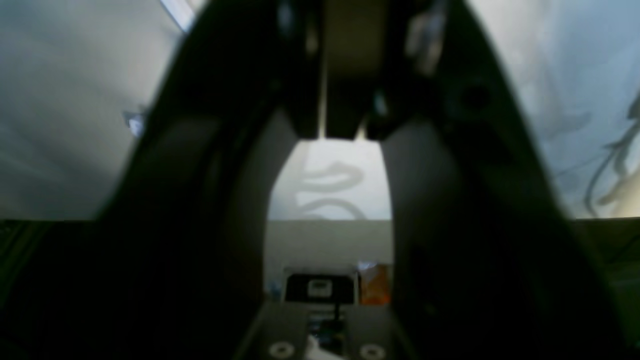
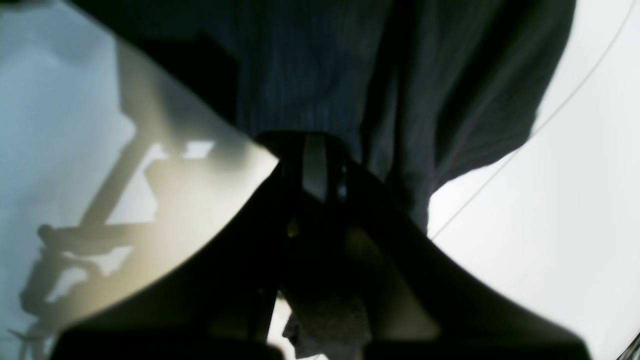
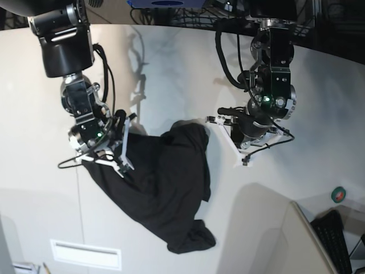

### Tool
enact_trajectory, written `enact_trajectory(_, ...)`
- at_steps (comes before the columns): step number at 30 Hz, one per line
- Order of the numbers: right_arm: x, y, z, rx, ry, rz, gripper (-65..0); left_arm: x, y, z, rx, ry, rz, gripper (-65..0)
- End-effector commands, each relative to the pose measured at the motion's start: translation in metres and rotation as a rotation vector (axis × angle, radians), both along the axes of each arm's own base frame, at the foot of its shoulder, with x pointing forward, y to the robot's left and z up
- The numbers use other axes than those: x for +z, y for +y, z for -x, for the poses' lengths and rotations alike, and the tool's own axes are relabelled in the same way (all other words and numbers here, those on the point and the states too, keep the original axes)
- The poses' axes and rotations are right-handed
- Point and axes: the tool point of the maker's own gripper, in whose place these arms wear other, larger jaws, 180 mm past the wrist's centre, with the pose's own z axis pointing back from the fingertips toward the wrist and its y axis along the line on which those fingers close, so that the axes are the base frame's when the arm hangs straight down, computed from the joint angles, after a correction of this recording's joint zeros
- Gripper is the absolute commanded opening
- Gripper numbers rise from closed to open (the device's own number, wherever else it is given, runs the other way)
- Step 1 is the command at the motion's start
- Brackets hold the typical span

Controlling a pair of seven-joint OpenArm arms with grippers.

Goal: Layout the t-shirt on the table in an organized manner, then fold the t-shirt properly
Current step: 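Pull the shirt edges apart with both grippers to flatten it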

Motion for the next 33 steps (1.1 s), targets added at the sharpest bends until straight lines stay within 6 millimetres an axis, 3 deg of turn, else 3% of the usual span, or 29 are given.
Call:
enact_trajectory(1, 0.016, 0.001, -0.019, -0.002, -0.062, -0.012, -65.0, 0.013, -0.001, -0.009, -0.002, -0.052, 0.005, -65.0)
enact_trajectory(7, 0.017, -0.002, -0.025, -0.003, -0.069, -0.007, -65.0, 0.010, -0.001, -0.004, -0.002, -0.042, 0.005, -65.0)
enact_trajectory(12, -0.001, -0.019, -0.023, 0.000, -0.054, -0.003, -65.0, 0.018, -0.004, 0.000, -0.009, -0.066, 0.008, -65.0)
enact_trajectory(16, -0.005, -0.021, -0.025, 0.003, -0.059, -0.011, -65.0, 0.023, -0.023, -0.001, -0.068, -0.082, 0.003, -65.0)
enact_trajectory(22, -0.015, -0.025, -0.027, 0.001, -0.044, -0.017, -65.0, 0.032, -0.028, -0.005, -0.086, -0.109, 0.001, -65.0)
enact_trajectory(33, -0.028, -0.113, -0.038, -0.071, -0.035, 0.071, -65.0, 0.032, -0.028, -0.005, -0.086, -0.109, 0.003, -65.0)
